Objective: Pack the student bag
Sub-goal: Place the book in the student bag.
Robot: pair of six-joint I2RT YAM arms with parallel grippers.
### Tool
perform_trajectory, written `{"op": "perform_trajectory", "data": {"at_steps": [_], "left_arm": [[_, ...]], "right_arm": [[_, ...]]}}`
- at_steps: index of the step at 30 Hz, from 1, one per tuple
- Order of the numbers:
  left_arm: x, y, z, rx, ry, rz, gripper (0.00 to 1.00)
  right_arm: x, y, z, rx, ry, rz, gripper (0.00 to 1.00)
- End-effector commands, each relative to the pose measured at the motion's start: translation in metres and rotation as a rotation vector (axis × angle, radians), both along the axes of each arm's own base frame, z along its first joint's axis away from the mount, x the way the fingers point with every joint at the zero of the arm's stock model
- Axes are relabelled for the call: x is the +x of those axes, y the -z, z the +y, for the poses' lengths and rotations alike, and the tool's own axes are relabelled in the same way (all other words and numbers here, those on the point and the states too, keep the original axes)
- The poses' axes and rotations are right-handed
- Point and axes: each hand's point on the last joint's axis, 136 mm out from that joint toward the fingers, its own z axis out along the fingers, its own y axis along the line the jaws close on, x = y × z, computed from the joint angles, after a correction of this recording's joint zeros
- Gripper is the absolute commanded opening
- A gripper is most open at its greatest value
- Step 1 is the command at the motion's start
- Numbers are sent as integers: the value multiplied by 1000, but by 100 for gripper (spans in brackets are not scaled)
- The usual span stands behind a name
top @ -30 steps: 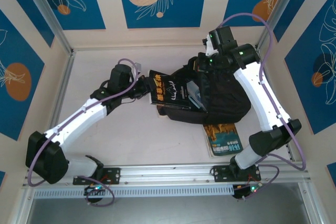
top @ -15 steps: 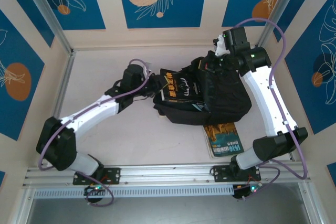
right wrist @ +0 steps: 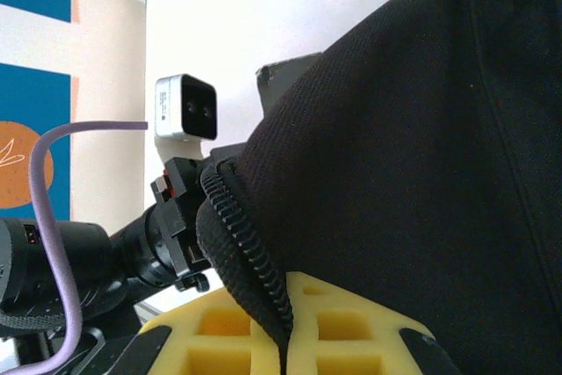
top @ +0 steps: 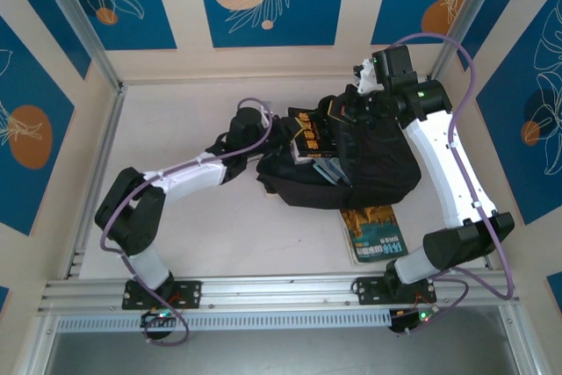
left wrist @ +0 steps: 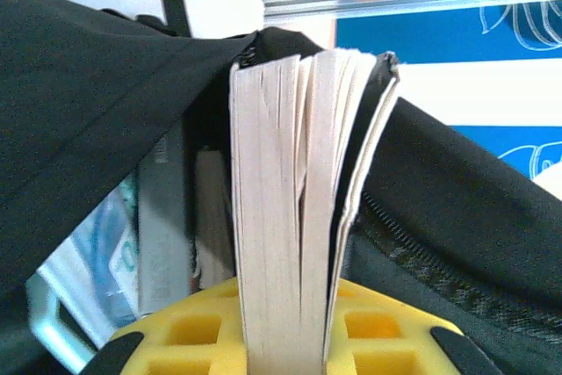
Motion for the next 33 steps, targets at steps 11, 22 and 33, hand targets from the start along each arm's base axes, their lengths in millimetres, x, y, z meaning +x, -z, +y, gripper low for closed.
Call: {"op": "perform_trajectory", "data": {"at_steps": [11, 22, 33], "left_arm": [[6, -23, -84, -114, 106, -110, 0], [-25, 24, -123, 153, 283, -21, 26], [-39, 29, -93, 310, 387, -20, 61]], "right_arm": [[-2, -10, 37, 97, -136, -35, 0], [1, 1, 40, 81, -135, -23, 0], [2, 5, 19, 9, -70, -49, 0]]}}
